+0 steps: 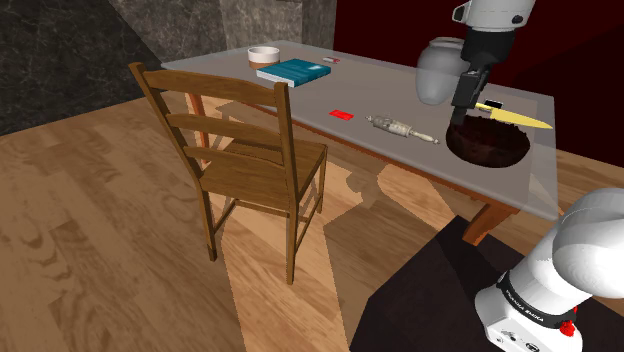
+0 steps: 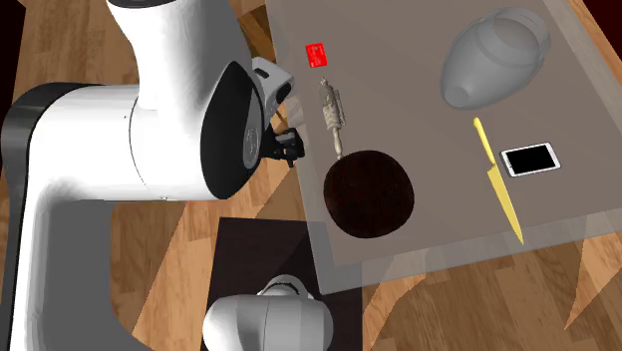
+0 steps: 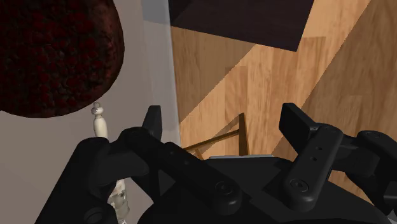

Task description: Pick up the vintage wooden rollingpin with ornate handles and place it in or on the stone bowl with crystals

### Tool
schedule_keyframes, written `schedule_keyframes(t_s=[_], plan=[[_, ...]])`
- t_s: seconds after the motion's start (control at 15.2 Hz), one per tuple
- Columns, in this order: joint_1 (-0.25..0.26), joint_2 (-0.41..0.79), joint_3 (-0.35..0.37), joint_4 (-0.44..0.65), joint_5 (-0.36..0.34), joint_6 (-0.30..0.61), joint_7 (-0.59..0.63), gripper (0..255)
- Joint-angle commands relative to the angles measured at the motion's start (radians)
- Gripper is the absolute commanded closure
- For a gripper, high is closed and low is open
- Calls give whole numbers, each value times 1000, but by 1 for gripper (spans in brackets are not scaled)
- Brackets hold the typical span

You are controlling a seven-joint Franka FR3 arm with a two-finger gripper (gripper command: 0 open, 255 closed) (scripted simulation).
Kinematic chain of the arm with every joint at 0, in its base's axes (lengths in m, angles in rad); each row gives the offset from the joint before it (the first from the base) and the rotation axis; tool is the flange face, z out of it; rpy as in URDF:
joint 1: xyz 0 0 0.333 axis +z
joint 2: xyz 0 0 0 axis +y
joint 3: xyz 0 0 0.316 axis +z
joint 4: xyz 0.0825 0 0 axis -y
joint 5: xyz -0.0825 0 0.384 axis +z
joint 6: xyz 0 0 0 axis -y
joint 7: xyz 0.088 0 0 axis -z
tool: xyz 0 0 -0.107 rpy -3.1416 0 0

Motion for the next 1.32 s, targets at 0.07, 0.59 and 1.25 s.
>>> schedule_keyframes(t_s=[0.07, 0.59, 1.25], plan=[[-4, 21, -15, -3, -6, 28, -17, 0], [-31, 227, -133, 21, -30, 235, -148, 0], [-51, 560, -255, 178, 29, 427, -329, 0]])
